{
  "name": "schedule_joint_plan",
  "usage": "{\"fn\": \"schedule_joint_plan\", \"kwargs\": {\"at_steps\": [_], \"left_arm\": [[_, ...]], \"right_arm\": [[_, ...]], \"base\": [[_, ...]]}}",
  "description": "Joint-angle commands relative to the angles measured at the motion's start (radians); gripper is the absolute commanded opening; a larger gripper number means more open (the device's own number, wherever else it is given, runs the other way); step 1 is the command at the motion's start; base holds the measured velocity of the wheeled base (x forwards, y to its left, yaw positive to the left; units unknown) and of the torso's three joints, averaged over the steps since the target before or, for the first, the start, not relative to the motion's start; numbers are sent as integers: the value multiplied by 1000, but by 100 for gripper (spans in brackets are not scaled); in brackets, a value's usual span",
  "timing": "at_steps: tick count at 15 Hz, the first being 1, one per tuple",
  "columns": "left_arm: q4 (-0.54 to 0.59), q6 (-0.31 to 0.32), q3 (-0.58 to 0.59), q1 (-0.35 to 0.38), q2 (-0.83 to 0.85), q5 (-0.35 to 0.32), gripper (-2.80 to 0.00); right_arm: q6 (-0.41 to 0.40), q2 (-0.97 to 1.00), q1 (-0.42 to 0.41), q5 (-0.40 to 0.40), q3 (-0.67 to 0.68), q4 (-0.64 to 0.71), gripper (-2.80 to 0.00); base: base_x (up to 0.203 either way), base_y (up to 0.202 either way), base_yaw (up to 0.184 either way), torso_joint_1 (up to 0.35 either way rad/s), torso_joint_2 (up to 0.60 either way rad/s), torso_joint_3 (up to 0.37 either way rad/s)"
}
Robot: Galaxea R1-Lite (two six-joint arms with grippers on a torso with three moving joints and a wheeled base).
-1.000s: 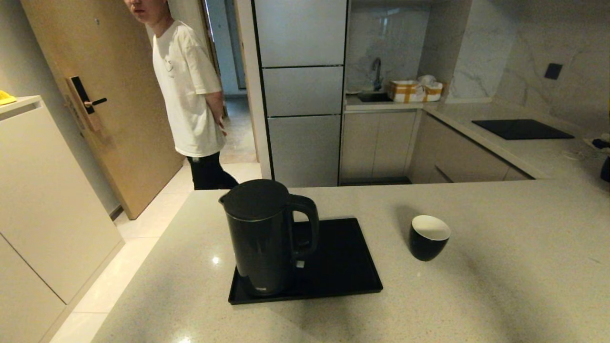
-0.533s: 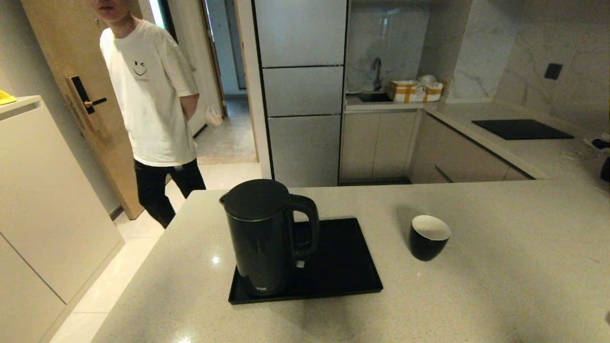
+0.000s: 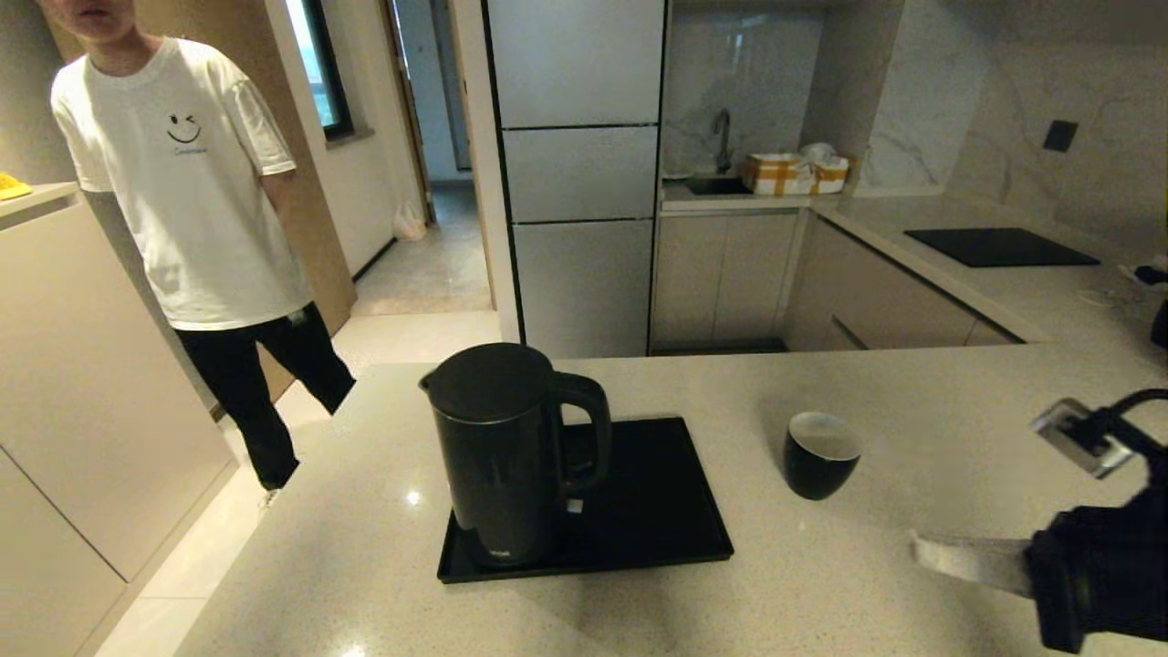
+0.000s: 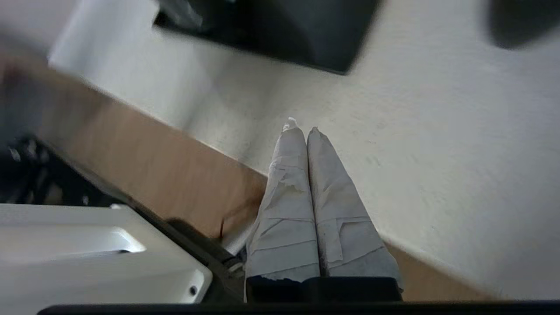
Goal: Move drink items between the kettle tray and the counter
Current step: Pick up the kettle
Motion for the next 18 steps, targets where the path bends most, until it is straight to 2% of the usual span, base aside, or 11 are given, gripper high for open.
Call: {"fn": "schedule_joint_plan", "kwargs": {"at_steps": [1,4,5,7,8,10,14,16,18], "left_arm": [[0,0,0,0,0,0,-280],[0,0,0,0,0,0,-280],[0,0,0,0,0,0,-280],[0,0,0,0,0,0,-280],[0,0,0,0,0,0,-280],[0,0,0,0,0,0,-280],[0,0,0,0,0,0,-280],[0,0,0,0,0,0,-280],[0,0,0,0,0,0,-280]], "right_arm": [[-19,318,98,4,-30,-162,-280],[-42,457,220,-1,-49,-394,-280],[-44,481,242,-4,-52,-431,0],[-29,527,292,-20,-58,-494,0],[-16,558,346,-63,-61,-547,0],[1,590,387,-141,-62,-618,0],[14,757,512,-451,-33,-966,0],[36,772,529,-523,-55,-984,0],[47,781,534,-545,-66,-992,0]], "base": [[0,0,0,0,0,0],[0,0,0,0,0,0],[0,0,0,0,0,0],[0,0,0,0,0,0],[0,0,0,0,0,0],[0,0,0,0,0,0],[0,0,0,0,0,0],[0,0,0,0,0,0],[0,0,0,0,0,0]]}}
